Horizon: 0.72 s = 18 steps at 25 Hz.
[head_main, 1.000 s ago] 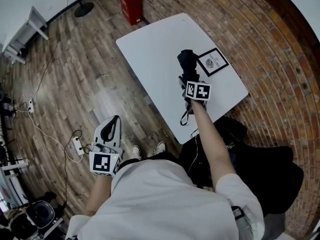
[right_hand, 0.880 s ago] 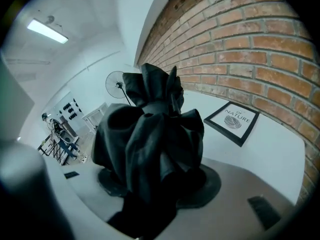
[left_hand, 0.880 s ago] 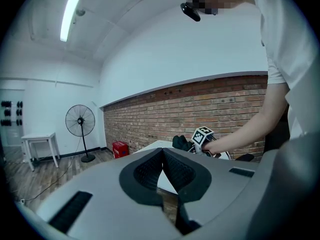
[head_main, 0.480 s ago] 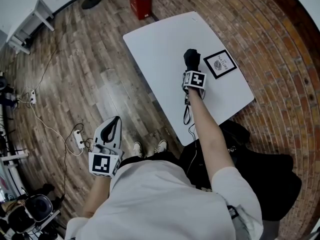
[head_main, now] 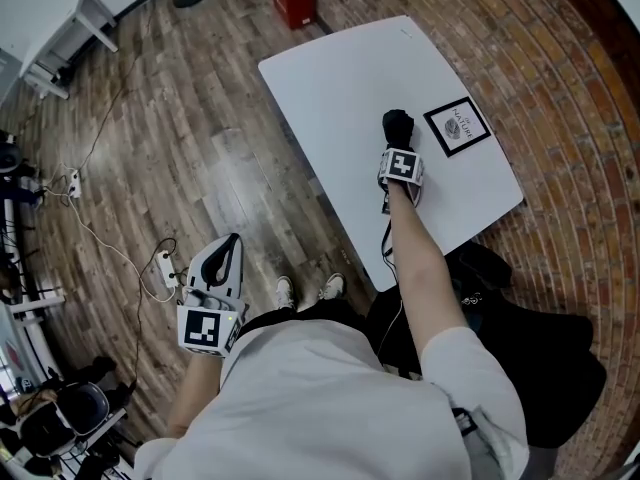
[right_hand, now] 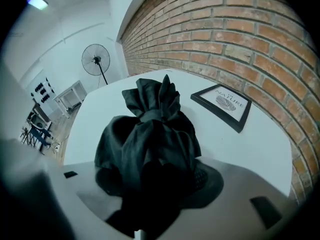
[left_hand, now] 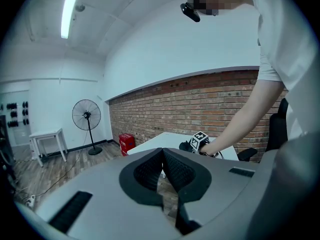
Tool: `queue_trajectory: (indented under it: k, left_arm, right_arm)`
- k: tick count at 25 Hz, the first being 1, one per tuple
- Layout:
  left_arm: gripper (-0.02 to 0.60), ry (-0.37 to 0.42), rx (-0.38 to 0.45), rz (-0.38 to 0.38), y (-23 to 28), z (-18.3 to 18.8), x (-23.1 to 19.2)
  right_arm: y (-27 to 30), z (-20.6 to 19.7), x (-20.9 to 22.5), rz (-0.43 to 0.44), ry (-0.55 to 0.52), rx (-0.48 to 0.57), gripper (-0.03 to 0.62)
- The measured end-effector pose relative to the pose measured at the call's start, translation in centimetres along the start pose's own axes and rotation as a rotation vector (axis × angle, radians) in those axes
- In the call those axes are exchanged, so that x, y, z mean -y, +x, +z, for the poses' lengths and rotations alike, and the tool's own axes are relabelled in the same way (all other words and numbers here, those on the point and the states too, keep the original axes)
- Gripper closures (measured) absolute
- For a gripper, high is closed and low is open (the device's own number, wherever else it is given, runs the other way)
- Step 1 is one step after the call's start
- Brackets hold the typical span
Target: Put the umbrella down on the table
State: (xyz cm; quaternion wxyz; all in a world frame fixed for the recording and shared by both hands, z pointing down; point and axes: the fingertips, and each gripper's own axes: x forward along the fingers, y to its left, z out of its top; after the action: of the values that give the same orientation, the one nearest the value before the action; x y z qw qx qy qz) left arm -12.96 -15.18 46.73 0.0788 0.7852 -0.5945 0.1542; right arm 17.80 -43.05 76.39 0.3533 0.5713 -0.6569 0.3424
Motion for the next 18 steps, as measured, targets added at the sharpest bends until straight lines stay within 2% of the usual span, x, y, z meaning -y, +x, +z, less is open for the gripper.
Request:
queue_trajectory:
  k: [4,10,13,15,18]
  left_arm:
    - [0.558,0.003,-0.015,-0.031,0.0,-0.4,0.3]
    - [0.558,-0.011,-0.021,-0.05,-0.4,-1.3,-0.2]
    - [0.558,-0.028,-0.021,-0.052,-0.7,-1.9,-0.7]
    - [0.558,-0.036,-0.009,-0.063,-0.8,-2.0,-0.7]
    - [0.558,-0.044,0.017,-0.095,-0.5,-1.8,-0.6]
  right_arm:
    - [0.5,0.0,-0.2,0.012,0.003,-0.047,0.338]
    - [0.6,0.2,-0.1,0.032,0.024,-0.046,0.333]
    - [0.2,0.1,-1.2,0.092,0.049,-0.079,0.239]
    - [-0.2,-0.4,-1.1,0.076,0.028,-0.093,0.23]
    - [-2.0,-0.2,0.1,-0.003,-0.039,-0.074,0.23]
